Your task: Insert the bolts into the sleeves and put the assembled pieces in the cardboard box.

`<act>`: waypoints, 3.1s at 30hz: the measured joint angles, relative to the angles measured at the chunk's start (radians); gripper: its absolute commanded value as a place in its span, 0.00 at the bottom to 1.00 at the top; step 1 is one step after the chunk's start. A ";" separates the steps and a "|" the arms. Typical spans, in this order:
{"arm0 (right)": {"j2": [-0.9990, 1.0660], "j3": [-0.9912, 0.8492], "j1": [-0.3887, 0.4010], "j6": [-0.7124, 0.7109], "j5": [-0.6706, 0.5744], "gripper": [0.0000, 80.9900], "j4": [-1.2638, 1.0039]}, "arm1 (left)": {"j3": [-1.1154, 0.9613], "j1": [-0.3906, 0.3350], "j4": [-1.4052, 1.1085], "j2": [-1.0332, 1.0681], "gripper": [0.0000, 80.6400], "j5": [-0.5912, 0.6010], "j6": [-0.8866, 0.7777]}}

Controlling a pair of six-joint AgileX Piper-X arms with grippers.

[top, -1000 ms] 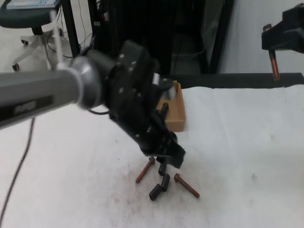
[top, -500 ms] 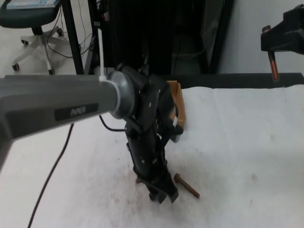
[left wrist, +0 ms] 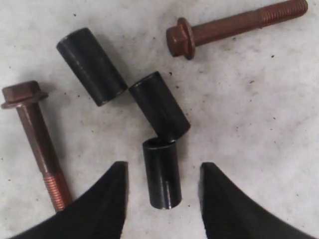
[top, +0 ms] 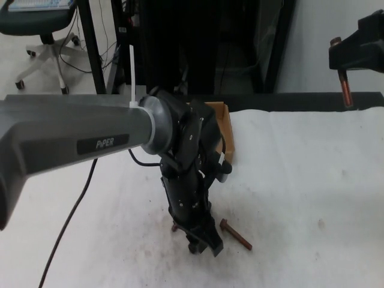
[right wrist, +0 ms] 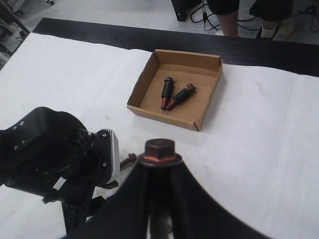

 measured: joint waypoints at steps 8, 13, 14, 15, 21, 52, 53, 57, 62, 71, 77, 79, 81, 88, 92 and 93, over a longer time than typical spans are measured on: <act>0.000 0.000 0.000 0.000 -0.002 0.01 0.000 | -0.002 0.000 0.010 0.024 0.53 0.000 0.007; 0.000 0.000 0.000 0.000 -0.002 0.01 0.004 | -0.002 0.000 0.015 0.045 0.53 0.000 0.007; 0.000 0.000 0.000 0.000 -0.002 0.01 0.006 | -0.005 0.000 0.015 0.046 0.53 0.000 0.009; 0.000 0.000 0.000 0.000 -0.002 0.01 0.008 | -0.007 0.000 0.017 0.048 0.53 -0.002 0.010; 0.000 0.000 0.000 0.000 -0.002 0.01 0.022 | -0.007 0.000 0.017 0.050 0.52 -0.004 0.018; -0.038 0.079 0.000 0.177 -0.147 0.01 -0.233 | 0.398 0.005 -0.546 -0.870 0.00 -0.008 -0.234; -0.038 0.089 0.004 0.196 -0.181 0.01 -0.278 | 0.475 0.005 -0.617 -0.937 0.00 0.008 -0.260; -0.038 0.113 0.034 0.214 -0.204 0.01 -0.357 | 0.698 0.005 -0.816 -1.097 0.00 0.119 -0.437; -0.038 0.154 0.145 0.223 -0.212 0.01 -0.465 | 0.955 0.005 -1.164 -1.191 0.00 0.179 -0.602; -0.038 0.225 0.504 0.220 -0.099 0.01 -0.885 | 1.110 0.005 -1.560 -1.180 0.00 0.219 -0.659; -0.038 0.241 0.642 0.135 0.006 0.01 -1.027 | 1.084 0.005 -1.566 -1.180 0.00 0.219 -0.662; -0.038 0.244 0.666 0.102 0.011 0.01 -1.029 | 1.071 0.005 -1.561 -1.177 0.00 0.219 -0.662; -0.038 0.243 0.683 0.079 0.015 0.01 -1.028 | 1.071 0.005 -1.561 -1.175 0.00 0.219 -0.659; -0.038 0.243 0.683 0.055 0.015 0.01 -0.948 | 1.046 0.005 -1.439 -1.174 0.00 0.256 -0.455; -0.033 0.243 0.683 0.047 0.015 0.01 -0.918 | 1.024 0.005 -1.344 -1.174 0.00 0.258 -0.319; -0.033 0.243 0.683 0.045 0.015 0.01 -0.918 | 1.019 0.005 -1.336 -1.174 0.00 0.258 -0.313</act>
